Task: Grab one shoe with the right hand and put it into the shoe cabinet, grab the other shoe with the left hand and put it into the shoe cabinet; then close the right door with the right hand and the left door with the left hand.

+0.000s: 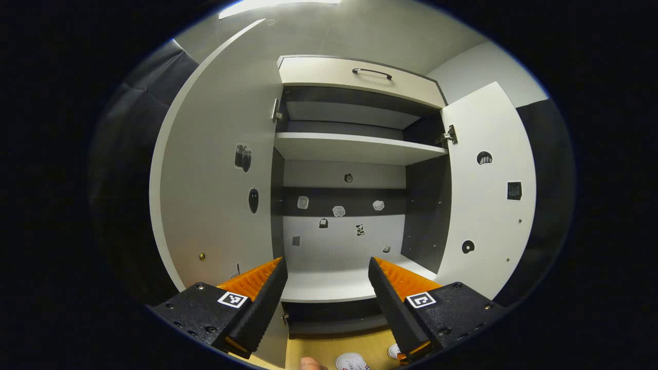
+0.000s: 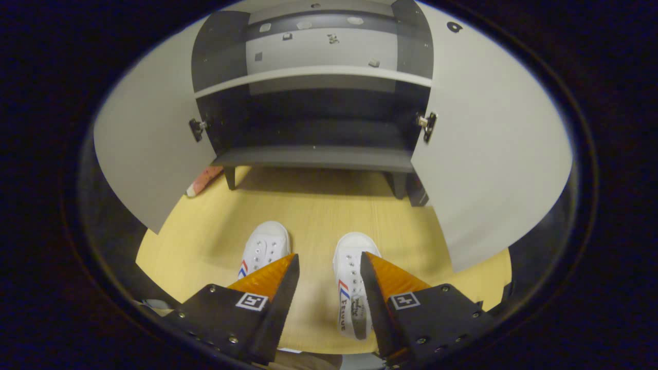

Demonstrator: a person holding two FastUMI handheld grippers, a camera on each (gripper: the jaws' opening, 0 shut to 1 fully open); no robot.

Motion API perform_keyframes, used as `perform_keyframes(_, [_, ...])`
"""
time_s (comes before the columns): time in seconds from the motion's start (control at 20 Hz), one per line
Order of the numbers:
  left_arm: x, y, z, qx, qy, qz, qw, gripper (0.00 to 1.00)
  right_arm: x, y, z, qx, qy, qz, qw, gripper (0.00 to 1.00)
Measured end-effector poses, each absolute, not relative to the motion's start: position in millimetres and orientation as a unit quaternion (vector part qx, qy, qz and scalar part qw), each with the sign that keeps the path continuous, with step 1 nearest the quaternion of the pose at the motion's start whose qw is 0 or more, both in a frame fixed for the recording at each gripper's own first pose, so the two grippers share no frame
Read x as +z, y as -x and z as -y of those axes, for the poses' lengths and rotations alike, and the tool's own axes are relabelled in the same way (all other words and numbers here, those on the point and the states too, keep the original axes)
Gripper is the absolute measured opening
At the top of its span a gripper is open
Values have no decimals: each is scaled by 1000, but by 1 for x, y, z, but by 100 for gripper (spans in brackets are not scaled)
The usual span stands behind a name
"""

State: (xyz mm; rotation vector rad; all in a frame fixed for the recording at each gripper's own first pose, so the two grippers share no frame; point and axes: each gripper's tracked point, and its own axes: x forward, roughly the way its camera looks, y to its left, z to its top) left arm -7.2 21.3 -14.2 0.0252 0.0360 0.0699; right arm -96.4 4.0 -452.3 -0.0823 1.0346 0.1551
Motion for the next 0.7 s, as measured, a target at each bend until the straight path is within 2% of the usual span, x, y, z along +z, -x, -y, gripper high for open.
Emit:
perform_keyframes(0.2, [-18, 8, -30, 47, -15, -22, 999, 96, -503, 120, 5, 68, 42, -541, 837, 72])
perform_keyframes(0.5, [-26, 8, -34, 58, -16, -32, 998, 96, -548, 138, 12, 64, 51, -587, 805, 72])
perform_keyframes(0.7, [-29, 7, -36, 62, -15, -36, 997, 96, -565, 143, 14, 69, 75, -591, 800, 73])
